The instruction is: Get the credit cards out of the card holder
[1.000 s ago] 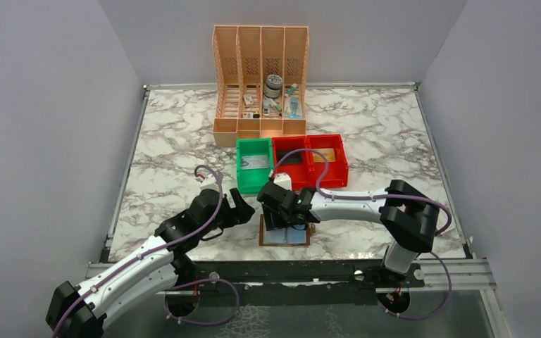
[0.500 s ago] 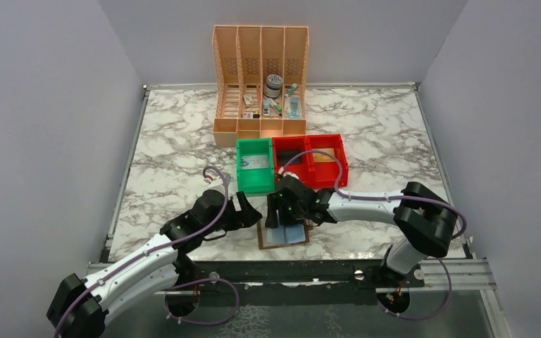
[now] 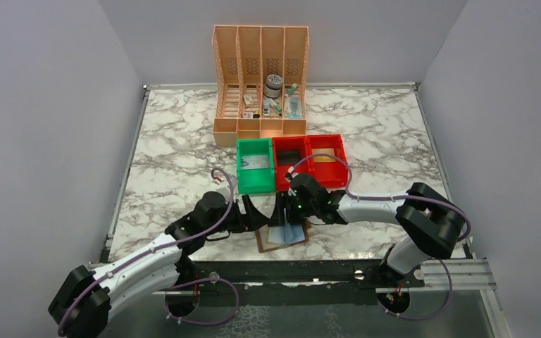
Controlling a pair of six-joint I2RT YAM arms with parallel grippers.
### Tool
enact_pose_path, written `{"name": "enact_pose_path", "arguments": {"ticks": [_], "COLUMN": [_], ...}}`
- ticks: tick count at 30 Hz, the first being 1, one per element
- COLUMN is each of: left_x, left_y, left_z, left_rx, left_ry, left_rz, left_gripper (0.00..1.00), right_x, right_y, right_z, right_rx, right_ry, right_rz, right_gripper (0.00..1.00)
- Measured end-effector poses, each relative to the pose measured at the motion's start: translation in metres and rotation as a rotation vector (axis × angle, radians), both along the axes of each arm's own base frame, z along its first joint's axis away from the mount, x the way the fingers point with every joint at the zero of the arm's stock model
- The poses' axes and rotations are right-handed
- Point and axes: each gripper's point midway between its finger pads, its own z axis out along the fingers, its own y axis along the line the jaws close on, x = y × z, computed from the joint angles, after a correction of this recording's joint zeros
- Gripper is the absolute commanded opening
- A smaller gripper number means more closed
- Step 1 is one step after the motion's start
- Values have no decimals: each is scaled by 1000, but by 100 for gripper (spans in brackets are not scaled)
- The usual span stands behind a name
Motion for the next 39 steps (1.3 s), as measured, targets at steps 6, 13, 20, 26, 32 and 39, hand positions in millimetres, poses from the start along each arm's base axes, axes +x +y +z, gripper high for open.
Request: {"name": "enact_pose_path", "arguments": {"ticks": [6, 13, 20, 26, 32, 39], "left_x": [-13, -18, -35, -41, -37, -33], "left_y": [-11, -24, -35, -45, -60, -72], "left_z": [-11, -7, -23, -21, -12, -11], "left_rx": [-57, -88, -49, -58, -89, -100], "left_ry": [44, 37, 81, 62, 28, 17], "left_rz": [-70, -130, -202, -229, -253, -276], "left_gripper": [75, 73, 68, 62, 60, 59], "right_x": [-2, -5, -5, -5, -7, 1], "right_y": [-4, -5, -5, -6, -9, -17], "right_z": [1, 2, 2, 2, 7, 22], "right_rx": [74, 113, 118, 121, 129, 133], "right_ry": [41, 70, 79, 82, 79, 51], "right_rz": [-15, -27, -35, -39, -45, -90], "right_gripper": [52, 52, 52, 55, 64, 81]}}
